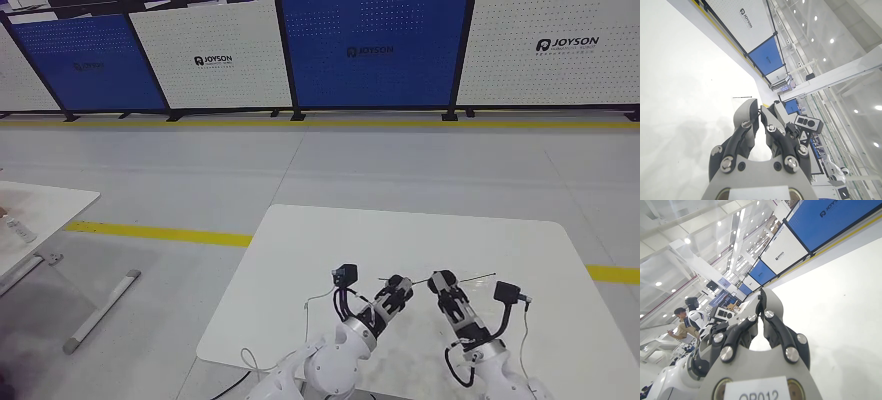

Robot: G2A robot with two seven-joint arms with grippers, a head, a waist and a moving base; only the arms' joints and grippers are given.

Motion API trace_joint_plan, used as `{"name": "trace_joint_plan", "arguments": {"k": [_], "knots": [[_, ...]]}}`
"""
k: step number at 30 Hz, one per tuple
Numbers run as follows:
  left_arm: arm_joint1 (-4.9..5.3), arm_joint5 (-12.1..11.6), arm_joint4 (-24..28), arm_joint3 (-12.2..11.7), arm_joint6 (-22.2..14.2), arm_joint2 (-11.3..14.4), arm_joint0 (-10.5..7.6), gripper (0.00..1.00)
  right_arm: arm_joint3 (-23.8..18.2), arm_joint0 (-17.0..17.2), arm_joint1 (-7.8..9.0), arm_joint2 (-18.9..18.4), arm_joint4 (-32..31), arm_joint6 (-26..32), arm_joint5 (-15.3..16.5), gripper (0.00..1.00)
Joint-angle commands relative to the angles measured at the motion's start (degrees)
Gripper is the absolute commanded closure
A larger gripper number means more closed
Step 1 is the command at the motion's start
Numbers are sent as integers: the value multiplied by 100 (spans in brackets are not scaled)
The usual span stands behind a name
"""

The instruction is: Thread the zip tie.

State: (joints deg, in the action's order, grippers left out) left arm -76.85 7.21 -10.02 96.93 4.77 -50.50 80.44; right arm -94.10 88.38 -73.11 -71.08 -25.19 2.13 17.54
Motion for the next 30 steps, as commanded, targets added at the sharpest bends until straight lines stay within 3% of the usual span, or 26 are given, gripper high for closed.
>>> {"name": "trace_joint_plan", "arguments": {"k": [1, 5, 11, 30], "knots": [[-1, -4, 0, 6, 6, -14, 7, 73, -12, 6, 0, -9, -35, -20, -31, 100], [-8, -13, -7, 1, 16, -26, 11, 88, -36, 28, 1, -33, -77, -38, -62, 100], [-18, -4, -37, -2, 17, -40, 10, 100, -37, 48, 1, -60, -133, -51, -100, 100], [-51, -137, -60, -25, -118, -22, -8, 100, -41, 16, -5, -43, -115, 127, -20, 100]]}}
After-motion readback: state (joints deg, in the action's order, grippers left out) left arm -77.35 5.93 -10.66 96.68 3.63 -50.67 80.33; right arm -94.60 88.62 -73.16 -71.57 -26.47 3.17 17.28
